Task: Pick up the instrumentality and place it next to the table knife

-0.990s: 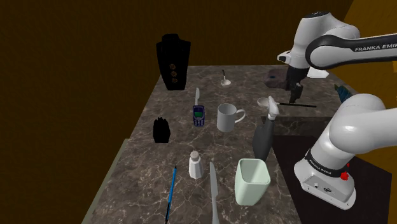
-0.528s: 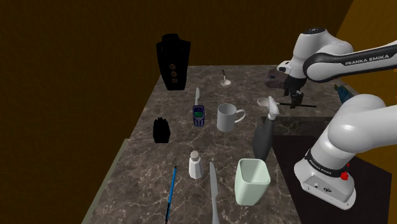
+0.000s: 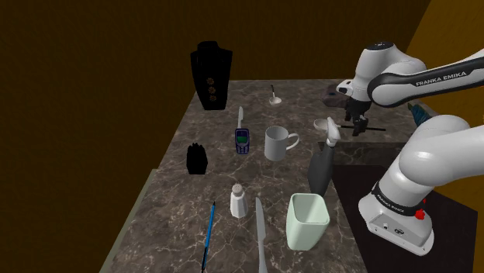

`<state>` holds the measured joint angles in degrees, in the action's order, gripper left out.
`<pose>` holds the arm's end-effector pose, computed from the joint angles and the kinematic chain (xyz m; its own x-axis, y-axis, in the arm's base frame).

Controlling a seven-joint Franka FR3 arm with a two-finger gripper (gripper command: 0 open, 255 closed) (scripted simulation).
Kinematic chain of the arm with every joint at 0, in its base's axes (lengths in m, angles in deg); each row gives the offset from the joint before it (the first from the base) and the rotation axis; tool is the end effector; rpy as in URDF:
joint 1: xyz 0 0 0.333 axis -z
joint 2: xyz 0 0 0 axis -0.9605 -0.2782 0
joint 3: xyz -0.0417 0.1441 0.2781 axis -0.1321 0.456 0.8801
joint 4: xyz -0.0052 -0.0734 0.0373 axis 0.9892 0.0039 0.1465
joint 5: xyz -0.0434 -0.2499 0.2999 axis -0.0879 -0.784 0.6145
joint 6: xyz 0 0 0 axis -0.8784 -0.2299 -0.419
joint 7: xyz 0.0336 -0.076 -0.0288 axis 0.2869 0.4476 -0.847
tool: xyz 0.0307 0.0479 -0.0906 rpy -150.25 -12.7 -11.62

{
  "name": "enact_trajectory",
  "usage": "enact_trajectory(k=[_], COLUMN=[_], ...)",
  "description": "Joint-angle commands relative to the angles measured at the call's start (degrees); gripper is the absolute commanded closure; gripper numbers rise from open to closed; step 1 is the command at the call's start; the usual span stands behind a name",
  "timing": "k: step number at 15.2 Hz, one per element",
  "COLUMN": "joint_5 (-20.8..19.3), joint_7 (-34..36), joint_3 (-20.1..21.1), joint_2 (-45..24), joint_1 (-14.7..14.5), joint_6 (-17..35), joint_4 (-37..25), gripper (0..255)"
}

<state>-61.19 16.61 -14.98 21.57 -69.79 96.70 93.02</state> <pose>0.2353 -0.1515 0.3334 0.7432 0.6598 -0.1105 0.6688 -0.7372 0.0959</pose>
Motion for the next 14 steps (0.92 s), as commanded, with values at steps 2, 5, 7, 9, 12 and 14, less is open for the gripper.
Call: enact_trajectory(k=[2, 5, 7, 9, 12, 14], joint_5=[0.0, 0.0, 0.0, 0.0, 0.0, 0.6], joint_7=[0.0, 0.0, 0.0, 0.0, 0.0, -0.2], joint_3=[0.0, 0.0, 0.0, 0.0, 0.0, 0.5], joint_2=[0.0, -0.1, -0.1, -0.1, 0.0, 0.7], joint_1=[0.0, 0.0, 0.0, 0.0, 0.0, -0.1], joint_6=[0.1, 0.1, 0.1, 0.1, 0.1, -1.1], joint_4=[0.0, 0.0, 0.0, 0.0, 0.0, -0.4], gripper=[0, 255, 255, 255, 255, 255])
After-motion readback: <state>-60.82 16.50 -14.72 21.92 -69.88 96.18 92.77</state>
